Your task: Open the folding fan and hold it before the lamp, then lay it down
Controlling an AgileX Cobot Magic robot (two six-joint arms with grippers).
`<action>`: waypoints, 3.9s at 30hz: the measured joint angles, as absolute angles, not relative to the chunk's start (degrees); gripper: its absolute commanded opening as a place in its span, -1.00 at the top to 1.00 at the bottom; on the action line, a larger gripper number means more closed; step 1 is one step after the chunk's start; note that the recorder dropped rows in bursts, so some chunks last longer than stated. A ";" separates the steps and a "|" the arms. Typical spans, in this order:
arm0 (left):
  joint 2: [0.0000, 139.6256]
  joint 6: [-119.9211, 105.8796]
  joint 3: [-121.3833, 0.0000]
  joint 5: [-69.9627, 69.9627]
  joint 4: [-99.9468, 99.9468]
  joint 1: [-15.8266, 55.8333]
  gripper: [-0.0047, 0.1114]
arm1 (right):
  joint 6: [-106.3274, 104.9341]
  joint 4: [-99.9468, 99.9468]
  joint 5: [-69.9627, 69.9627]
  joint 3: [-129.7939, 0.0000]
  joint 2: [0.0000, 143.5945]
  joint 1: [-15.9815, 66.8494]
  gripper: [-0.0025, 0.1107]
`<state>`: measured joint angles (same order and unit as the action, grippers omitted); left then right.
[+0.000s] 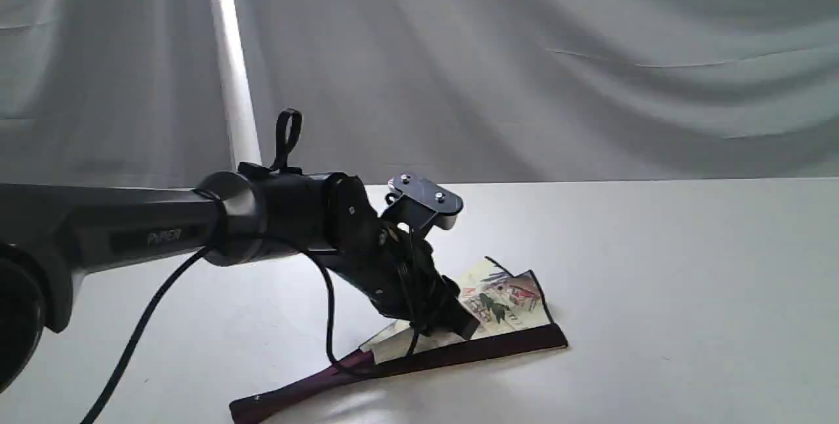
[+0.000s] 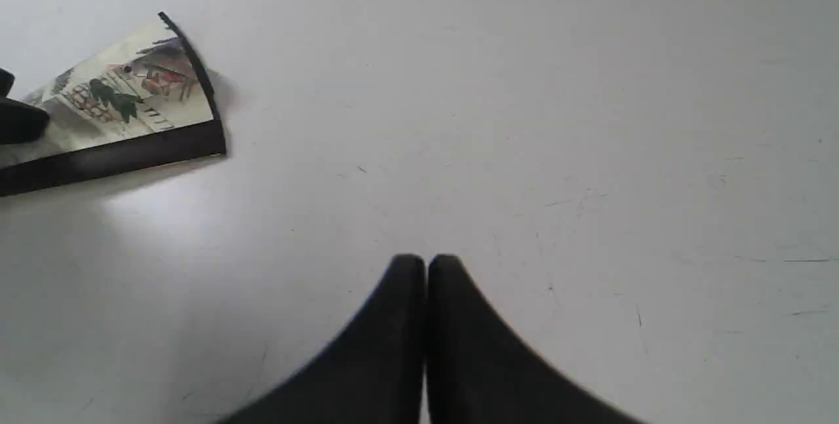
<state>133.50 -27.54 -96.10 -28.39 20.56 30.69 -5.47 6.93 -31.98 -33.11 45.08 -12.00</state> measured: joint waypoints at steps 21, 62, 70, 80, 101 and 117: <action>137.74 -18.88 -98.43 -18.94 26.29 30.69 0.27 | -5.69 6.93 -31.89 -33.11 45.08 -12.00 0.96; 138.05 2.43 -117.34 -57.28 10.29 27.44 0.27 | -5.93 15.80 -31.64 -33.11 48.01 -12.00 0.96; 136.56 -2.38 -114.70 -61.63 12.78 23.23 0.28 | -9.92 20.08 -31.54 -33.11 54.12 -12.00 0.96; 131.38 -8.57 -102.64 -61.26 12.95 21.31 0.28 | -14.82 23.93 -31.54 -33.11 54.26 -12.00 0.96; 124.71 -7.72 -85.66 -52.76 12.66 17.37 0.28 | -15.13 24.04 -31.54 -33.11 54.26 -12.00 0.96; 124.08 -6.70 -80.77 -47.41 18.06 23.57 0.28 | -15.13 24.37 -32.35 -33.11 54.26 -12.00 0.96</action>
